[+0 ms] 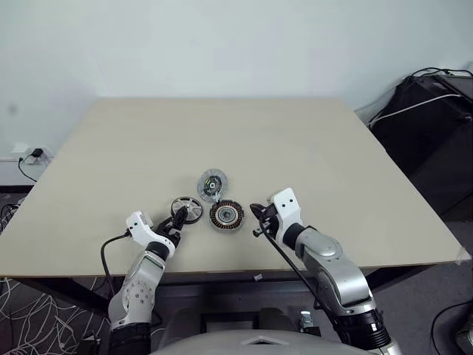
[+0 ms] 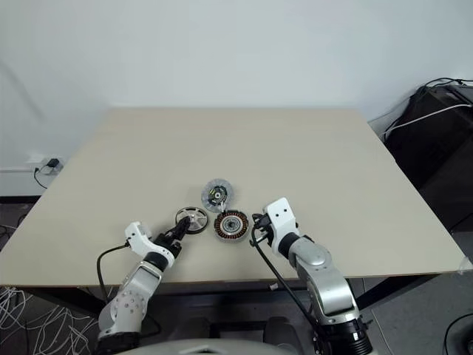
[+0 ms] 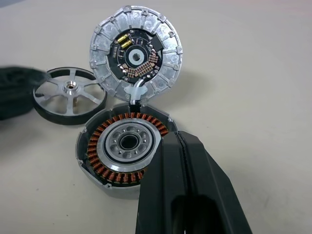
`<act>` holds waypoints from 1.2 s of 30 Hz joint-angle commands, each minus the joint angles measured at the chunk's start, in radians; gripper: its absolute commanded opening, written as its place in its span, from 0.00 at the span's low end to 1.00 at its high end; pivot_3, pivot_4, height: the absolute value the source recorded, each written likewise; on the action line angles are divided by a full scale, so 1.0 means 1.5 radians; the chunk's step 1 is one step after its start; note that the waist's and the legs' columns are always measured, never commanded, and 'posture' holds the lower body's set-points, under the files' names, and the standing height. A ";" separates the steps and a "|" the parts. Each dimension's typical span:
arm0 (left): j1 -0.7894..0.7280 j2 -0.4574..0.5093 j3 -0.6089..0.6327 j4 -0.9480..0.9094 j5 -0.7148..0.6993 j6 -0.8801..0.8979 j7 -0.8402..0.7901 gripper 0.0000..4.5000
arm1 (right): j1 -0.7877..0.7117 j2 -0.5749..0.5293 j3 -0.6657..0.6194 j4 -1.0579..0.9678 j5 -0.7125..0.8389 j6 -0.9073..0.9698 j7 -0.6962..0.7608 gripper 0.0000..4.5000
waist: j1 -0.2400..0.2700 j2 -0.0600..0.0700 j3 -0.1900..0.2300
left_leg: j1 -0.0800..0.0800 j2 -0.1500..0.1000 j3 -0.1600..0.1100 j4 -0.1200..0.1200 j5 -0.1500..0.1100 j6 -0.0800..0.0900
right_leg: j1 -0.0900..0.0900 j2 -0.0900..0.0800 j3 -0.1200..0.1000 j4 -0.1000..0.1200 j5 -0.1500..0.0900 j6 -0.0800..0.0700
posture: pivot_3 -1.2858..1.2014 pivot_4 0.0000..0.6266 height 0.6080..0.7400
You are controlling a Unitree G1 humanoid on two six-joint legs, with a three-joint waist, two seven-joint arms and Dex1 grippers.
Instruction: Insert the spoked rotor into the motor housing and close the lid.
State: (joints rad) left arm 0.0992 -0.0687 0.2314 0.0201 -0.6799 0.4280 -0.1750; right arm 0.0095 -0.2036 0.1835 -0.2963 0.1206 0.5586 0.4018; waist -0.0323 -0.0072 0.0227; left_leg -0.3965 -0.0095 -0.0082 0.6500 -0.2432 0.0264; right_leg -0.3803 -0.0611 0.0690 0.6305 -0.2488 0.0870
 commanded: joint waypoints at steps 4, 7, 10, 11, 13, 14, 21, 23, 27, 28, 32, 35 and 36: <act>-0.014 -0.014 0.007 0.002 -0.005 0.006 0.018 0.30 | -0.001 -0.002 -0.009 -0.034 0.009 -0.002 -0.012 0.00 | 0.002 0.000 0.000 | 0.000 0.000 0.000 0.000 0.000 0.000 | 0.000 0.000 0.000 0.000 0.000 0.000 | 0.52 0.00 1.00; -0.010 -0.014 0.014 -0.002 -0.008 0.000 0.021 0.08 | 0.003 -0.004 -0.010 -0.040 0.011 -0.001 -0.015 0.00 | 0.002 0.000 0.000 | 0.000 0.000 0.000 0.000 0.000 -0.001 | 0.000 0.000 0.000 0.000 0.000 0.000 | 0.52 0.00 1.00; -0.002 -0.020 0.030 -0.017 -0.020 -0.015 0.021 0.06 | 0.012 -0.010 -0.017 -0.057 0.018 0.004 -0.012 0.00 | 0.004 0.000 0.000 | 0.000 0.000 0.000 0.000 -0.001 -0.001 | 0.000 0.000 0.000 0.000 0.000 0.000 | 0.52 0.00 1.00; 0.003 -0.023 0.038 -0.024 -0.029 -0.020 0.019 0.06 | 0.017 -0.014 -0.019 -0.066 0.021 0.006 -0.010 0.00 | 0.004 0.000 0.000 | 0.000 0.000 0.000 0.000 -0.001 -0.001 | 0.000 0.000 0.000 0.000 0.000 0.000 | 0.52 0.00 1.00; 0.012 -0.026 0.051 -0.038 -0.046 -0.024 0.014 0.06 | 0.026 -0.023 -0.024 -0.077 0.025 0.008 -0.006 0.00 | 0.005 0.000 0.000 | -0.001 0.000 0.000 0.000 -0.001 -0.001 | 0.000 0.000 0.000 -0.001 0.000 0.000 | 0.52 0.00 1.00; 0.019 -0.028 0.060 -0.047 -0.062 -0.028 0.006 0.06 | 0.032 -0.029 -0.028 -0.083 0.028 0.009 -0.003 0.00 | 0.005 0.000 0.000 | -0.001 0.001 0.000 0.000 -0.001 -0.001 | 0.000 0.000 0.000 -0.001 0.000 0.000 | 0.52 0.00 1.00; 0.063 -0.017 0.066 -0.121 -0.172 -0.001 -0.080 0.06 | 0.044 -0.045 -0.041 -0.079 0.038 0.009 -0.004 0.00 | 0.005 -0.001 0.001 | -0.001 0.001 0.000 0.000 -0.002 -0.003 | 0.000 -0.001 0.000 -0.001 0.000 0.000 | 0.52 0.00 1.00; 0.066 -0.012 0.044 -0.145 -0.185 0.021 -0.084 0.06 | 0.043 -0.045 -0.039 -0.077 0.039 0.007 -0.005 0.00 | 0.005 -0.002 0.001 | -0.001 0.001 0.000 0.000 -0.002 -0.003 | 0.000 -0.001 0.000 -0.001 0.000 0.000 | 0.52 0.00 1.00; 0.057 -0.003 -0.001 -0.175 -0.191 0.059 -0.080 0.06 | 0.041 -0.043 -0.029 -0.079 0.036 0.008 -0.008 0.00 | 0.006 -0.002 0.001 | -0.001 0.001 0.000 0.000 -0.002 -0.003 | 0.000 -0.001 0.000 -0.001 0.000 0.000 | 0.52 0.00 1.00; 0.054 0.001 -0.013 -0.180 -0.186 0.066 -0.077 0.06 | 0.042 -0.042 -0.028 -0.080 0.035 0.008 -0.009 0.00 | 0.006 -0.002 0.001 | -0.001 0.001 0.000 0.000 -0.002 -0.003 | 0.000 -0.001 0.000 -0.001 0.000 0.000 | 0.52 0.00 1.00; 0.026 0.014 -0.056 -0.176 -0.171 0.108 -0.051 0.06 | 0.044 -0.041 -0.026 -0.083 0.032 0.008 -0.015 0.00 | 0.006 -0.002 0.001 | -0.001 0.000 0.000 0.000 -0.001 -0.001 | 0.000 0.000 0.000 -0.001 0.000 0.000 | 0.52 0.00 1.00; 0.002 0.027 -0.065 -0.169 -0.182 0.156 -0.021 0.06 | 0.046 -0.041 -0.026 -0.083 0.030 0.007 -0.019 0.00 | 0.006 -0.002 0.001 | -0.001 0.000 0.000 0.000 0.000 0.000 | 0.000 0.000 0.000 -0.001 0.000 0.000 | 0.52 0.00 1.00; -0.006 0.034 -0.066 -0.165 -0.186 0.177 -0.007 0.06 | 0.046 -0.041 -0.027 -0.083 0.029 0.006 -0.020 0.00 | 0.005 -0.002 0.001 | -0.001 0.000 0.000 0.000 0.000 0.000 | 0.000 0.001 0.000 -0.001 0.000 0.000 | 0.52 0.00 1.00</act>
State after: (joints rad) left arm 0.1121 -0.0293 0.1410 -0.2042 -0.9448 0.6550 -0.2072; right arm 0.0888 -0.2668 0.1497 -0.3838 0.1634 0.5781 0.3776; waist -0.0241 -0.0097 0.0240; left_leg -0.3980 -0.0092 -0.0083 0.6505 -0.2434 0.0263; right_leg -0.3807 -0.0602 0.0690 0.6288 -0.2487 0.0871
